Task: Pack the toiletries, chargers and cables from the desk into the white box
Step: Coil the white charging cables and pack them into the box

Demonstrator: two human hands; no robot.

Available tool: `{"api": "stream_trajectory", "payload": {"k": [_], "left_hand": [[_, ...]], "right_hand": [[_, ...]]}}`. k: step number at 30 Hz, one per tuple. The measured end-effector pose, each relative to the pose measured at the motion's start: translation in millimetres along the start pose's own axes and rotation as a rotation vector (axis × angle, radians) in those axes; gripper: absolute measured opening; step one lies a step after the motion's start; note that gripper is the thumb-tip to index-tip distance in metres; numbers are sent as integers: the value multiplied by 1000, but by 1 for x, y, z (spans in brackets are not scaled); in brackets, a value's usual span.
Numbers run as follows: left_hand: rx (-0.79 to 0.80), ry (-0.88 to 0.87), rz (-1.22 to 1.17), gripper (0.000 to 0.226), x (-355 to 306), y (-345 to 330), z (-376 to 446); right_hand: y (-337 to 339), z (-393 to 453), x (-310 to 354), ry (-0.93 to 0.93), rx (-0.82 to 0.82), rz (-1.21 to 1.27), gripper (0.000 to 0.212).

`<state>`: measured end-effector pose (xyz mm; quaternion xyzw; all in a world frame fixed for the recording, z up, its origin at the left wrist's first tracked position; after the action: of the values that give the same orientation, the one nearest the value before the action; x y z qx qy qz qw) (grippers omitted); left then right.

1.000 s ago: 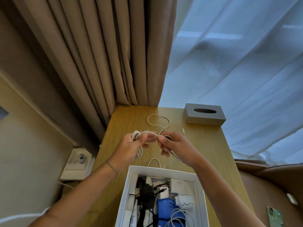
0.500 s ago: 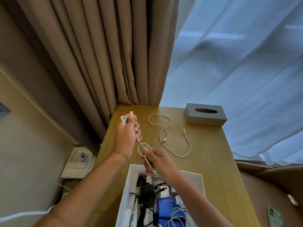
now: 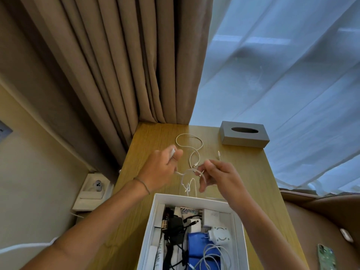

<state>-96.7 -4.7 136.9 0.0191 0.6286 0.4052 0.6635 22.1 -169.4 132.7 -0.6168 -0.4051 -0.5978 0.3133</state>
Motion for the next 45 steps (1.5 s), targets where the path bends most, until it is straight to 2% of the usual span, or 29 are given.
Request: {"api": "stream_trajectory", "payload": {"k": [2, 5, 8, 11, 14, 17, 20, 23, 24, 26, 28, 30, 32, 34, 36, 37, 38, 40, 42, 44, 45], "left_hand": [[229, 15, 104, 69, -1, -9, -3], [426, 58, 295, 56, 5, -16, -10], [452, 93, 58, 49, 6, -14, -13], [280, 103, -239, 53, -3, -7, -14], [-45, 76, -313, 52, -9, 3, -7], [-265, 105, -384, 47, -5, 9, 0], [-341, 211, -537, 50, -5, 4, 2], [-334, 438, -1013, 55, -3, -2, 9], [-355, 479, -1096, 52, -3, -1, 11], [-421, 501, -1081, 48, -2, 3, 14], [-483, 480, -998, 45, 2, 8, 16], [-510, 459, -902, 42, 3, 14, 17], [-511, 456, -836, 38, 2, 17, 18], [-485, 463, -870, 37, -3, 17, 18], [-417, 462, -982, 37, -14, 12, 19], [-381, 447, -1037, 37, -22, 8, 20], [-356, 421, -1087, 37, -31, 3, 21], [-361, 351, -1151, 37, -45, -4, 25], [-414, 284, -1124, 38, -52, 1, 32], [-492, 213, -960, 37, -47, 17, 39], [-525, 170, -821, 36, -42, 26, 42]], "right_hand": [[9, 6, 3, -14, -40, -10, 40], [25, 17, 9, -19, -59, -58, 38], [36, 26, 11, -12, -40, -89, 35], [39, 32, 7, -34, -35, -30, 34], [26, 33, -3, -46, -29, -46, 31], [4, 33, -13, -64, -40, -156, 29], [-22, 32, -20, -83, 35, -231, 30], [-41, 30, -23, -109, 144, -312, 29], [-43, 29, -24, -116, 165, -349, 30], [-43, 25, -23, -86, 190, -451, 29], [-40, 18, -20, 24, 208, -551, 26], [-33, 12, -16, 94, 174, -571, 31], [-20, 11, -12, 103, 106, -556, 29], [-8, 15, -8, 97, 27, -631, 25], [-5, 20, -3, 103, -11, -707, 37], [-11, 23, 2, 109, 20, -660, 46], [-21, 26, 6, 123, 92, -511, 50], [-44, 28, 10, 131, 220, -125, 34], [-53, 25, 10, 78, 188, 117, 15], [-47, 17, 6, -11, 161, 104, 25], [-42, 12, 5, -33, 177, -3, 29]]}}
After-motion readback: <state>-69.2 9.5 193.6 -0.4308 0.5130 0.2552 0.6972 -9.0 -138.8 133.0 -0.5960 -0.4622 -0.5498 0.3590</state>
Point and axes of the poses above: each hand's wrist, its own z-axis towards the middle knuckle, its own y-axis out of the back of the hand, x = y × z, the point moved 2 cm from there along z, towards the middle knuckle, and after that the axes turned 6 degrees about -z, right-handed, at the moved point
